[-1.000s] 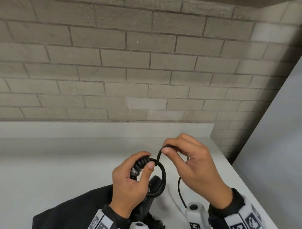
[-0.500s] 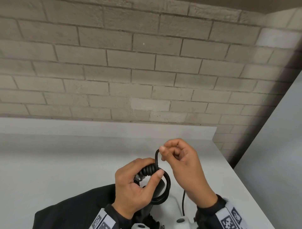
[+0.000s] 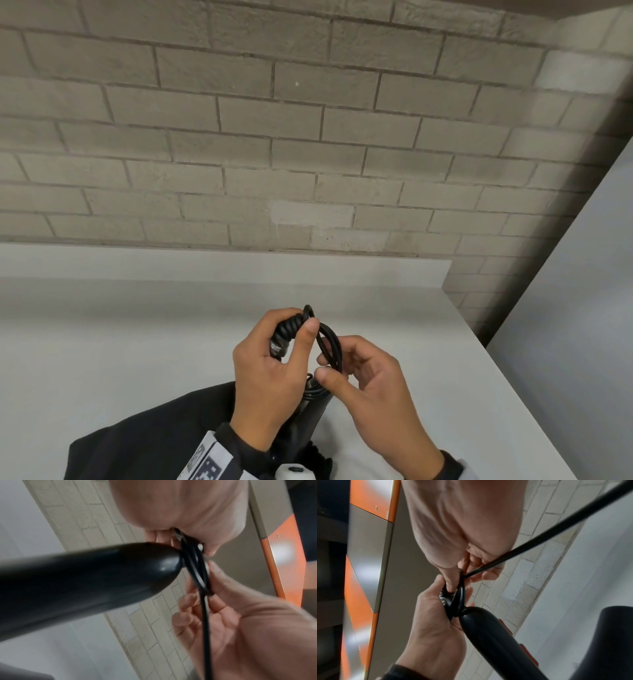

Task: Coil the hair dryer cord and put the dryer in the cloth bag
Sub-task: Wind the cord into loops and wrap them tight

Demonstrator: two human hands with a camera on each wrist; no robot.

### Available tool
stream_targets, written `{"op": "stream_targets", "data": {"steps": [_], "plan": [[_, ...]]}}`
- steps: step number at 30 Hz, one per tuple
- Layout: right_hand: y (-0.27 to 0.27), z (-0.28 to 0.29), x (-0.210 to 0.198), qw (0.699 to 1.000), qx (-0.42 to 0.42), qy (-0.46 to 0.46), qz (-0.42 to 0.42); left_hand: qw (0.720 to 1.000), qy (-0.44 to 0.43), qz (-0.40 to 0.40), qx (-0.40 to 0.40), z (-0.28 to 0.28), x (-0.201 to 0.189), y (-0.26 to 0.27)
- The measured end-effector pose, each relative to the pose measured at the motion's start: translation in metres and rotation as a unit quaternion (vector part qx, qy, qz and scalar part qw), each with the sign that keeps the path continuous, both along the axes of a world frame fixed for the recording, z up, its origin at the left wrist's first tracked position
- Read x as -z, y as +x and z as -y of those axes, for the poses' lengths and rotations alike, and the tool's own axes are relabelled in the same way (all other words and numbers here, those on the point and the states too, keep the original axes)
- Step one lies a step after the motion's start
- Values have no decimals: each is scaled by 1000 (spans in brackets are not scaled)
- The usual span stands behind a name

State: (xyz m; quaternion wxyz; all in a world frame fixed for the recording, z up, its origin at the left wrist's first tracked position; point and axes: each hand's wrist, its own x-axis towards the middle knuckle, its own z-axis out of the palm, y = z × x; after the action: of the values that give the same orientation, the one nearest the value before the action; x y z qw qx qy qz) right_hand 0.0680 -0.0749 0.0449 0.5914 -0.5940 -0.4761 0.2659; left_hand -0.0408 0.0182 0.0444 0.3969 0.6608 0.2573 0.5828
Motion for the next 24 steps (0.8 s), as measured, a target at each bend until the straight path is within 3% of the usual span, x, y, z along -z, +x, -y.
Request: {"op": "stream_targets", "data": {"steps": [3,8,11,13,16,18,20,21,24], "plan": [[2,0,-5,999,6,6,37,994,-82,-17,65,-4,-9,-2],[2,1,-10,995,18,2,100,972,-183,25,143,-8,-19,-7],[-3,-2,-2,979,106,26,175,968,-206,59,133,-5,-19,-6],[-4,-4,4,934,194,84,289,966,-213,79,126,-3,-20,-2],[-9,-10,10,851,241,102,457,966,-214,97,112,-1,-20,1],[-13,-12,12,840,240,91,478,967,-209,103,103,0,-18,2],[-16,-12,13,859,222,78,454,968,-199,117,102,3,-17,4],[-17,-12,12,883,207,68,416,969,-191,122,100,4,-16,5],[-18,-8,4,963,141,12,230,977,-148,126,83,6,-13,7]]}}
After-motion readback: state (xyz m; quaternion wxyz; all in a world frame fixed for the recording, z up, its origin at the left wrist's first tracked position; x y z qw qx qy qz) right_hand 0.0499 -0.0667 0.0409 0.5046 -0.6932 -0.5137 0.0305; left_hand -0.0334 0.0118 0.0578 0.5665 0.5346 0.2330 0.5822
